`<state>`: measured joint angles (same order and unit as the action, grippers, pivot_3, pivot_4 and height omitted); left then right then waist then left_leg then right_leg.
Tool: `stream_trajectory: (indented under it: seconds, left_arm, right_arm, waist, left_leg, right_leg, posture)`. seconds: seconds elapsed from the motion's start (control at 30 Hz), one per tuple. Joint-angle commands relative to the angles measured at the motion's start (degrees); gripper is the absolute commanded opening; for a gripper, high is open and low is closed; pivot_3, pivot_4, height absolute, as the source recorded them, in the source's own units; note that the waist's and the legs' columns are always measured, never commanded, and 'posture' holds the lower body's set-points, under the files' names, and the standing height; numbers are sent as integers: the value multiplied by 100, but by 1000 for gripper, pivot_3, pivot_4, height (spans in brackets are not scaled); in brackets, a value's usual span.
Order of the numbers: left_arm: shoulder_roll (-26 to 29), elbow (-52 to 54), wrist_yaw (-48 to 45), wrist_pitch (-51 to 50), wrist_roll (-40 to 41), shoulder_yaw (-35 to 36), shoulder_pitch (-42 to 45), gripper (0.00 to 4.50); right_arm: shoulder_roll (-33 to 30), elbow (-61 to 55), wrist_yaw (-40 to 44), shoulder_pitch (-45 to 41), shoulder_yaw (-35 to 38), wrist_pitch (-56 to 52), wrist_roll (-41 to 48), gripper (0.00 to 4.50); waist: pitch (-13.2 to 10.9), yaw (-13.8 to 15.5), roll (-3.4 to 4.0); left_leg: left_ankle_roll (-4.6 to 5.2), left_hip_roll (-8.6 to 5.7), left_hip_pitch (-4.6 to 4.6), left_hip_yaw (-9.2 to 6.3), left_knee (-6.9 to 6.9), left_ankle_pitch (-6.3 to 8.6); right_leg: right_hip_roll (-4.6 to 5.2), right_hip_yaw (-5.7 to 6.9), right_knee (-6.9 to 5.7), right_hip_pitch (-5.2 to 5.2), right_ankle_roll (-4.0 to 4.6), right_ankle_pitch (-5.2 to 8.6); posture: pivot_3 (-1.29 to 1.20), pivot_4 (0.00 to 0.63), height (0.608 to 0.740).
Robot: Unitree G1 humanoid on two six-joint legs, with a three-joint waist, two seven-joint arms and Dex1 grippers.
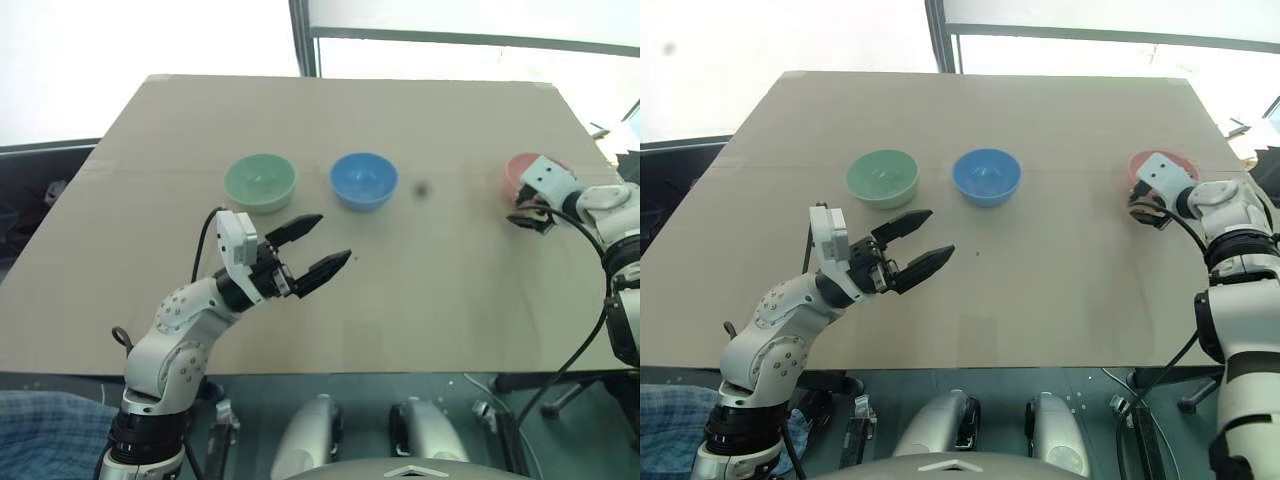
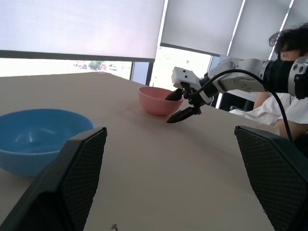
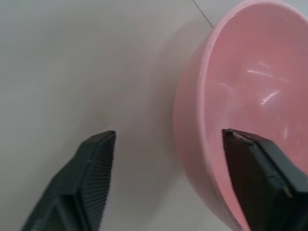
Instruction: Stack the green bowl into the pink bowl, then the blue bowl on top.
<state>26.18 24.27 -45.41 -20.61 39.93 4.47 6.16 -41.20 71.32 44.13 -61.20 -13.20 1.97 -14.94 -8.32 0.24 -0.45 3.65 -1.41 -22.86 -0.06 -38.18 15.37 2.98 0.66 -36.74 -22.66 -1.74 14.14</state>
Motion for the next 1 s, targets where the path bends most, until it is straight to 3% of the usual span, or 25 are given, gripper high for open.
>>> stream_trajectory:
  seconds: [0.03,0.17,0.4,0.53,0.67,0.87,1.0]
  left_arm:
    - [21,259,-54,135,20,44,31,4500]
    - [7,260,-62,159,18,28,2,4500]
    - [-16,202,-82,195,-13,7,6,4500]
    - [48,113,-36,226,-122,101,-16,4500]
    - [231,84,-126,268,-215,200,-261,4500]
    - [440,-174,-183,436,-418,449,-545,4500]
    - [581,-363,-266,507,-466,674,-645,4500]
  right_arm:
    - [-35,81,-94,-287,-2,222,-151,1962]
    - [-14,141,-98,-324,34,269,-221,38]
    - [-48,90,218,-288,-113,453,-433,9]
    - [6,-781,1270,-129,-87,537,-168,9]
    - [-30,-3393,2198,738,-50,-263,285,9]
    - [129,-7336,2489,2217,-249,-2232,496,9]
    - [405,-8999,2407,2631,-640,-3440,491,9]
  waist:
    - [0,-18,1]
    - [0,-61,1]
    - [-1,-100,3]
    - [-2,-103,4]
    - [-2,-113,9]
    - [-2,-20,10]
    - [-2,13,10]
  left_leg:
    - [0,0,0,0,0,0]
    - [0,0,0,-1,0,0]
    - [-1,0,1,-1,2,0]
    - [-1,0,2,-1,1,0]
    - [-1,3,4,-2,6,1]
    - [0,2,-1,-13,13,4]
    - [12,0,0,-15,14,13]
  right_leg:
    - [0,0,0,0,0,0]
    - [0,0,-1,0,0,0]
    - [1,0,-2,-1,0,0]
    - [1,-1,-2,-1,-1,-1]
    - [0,-2,-4,-1,-2,-1]
    - [6,5,-1,-6,-1,-1]
    - [10,4,-2,-7,0,0]
  posture:
    - [0,150,740]
    - [0,150,740]
    - [0,150,740]
    - [0,150,740]
    - [0,150,740]
    - [0,150,740]
    - [0,150,740]
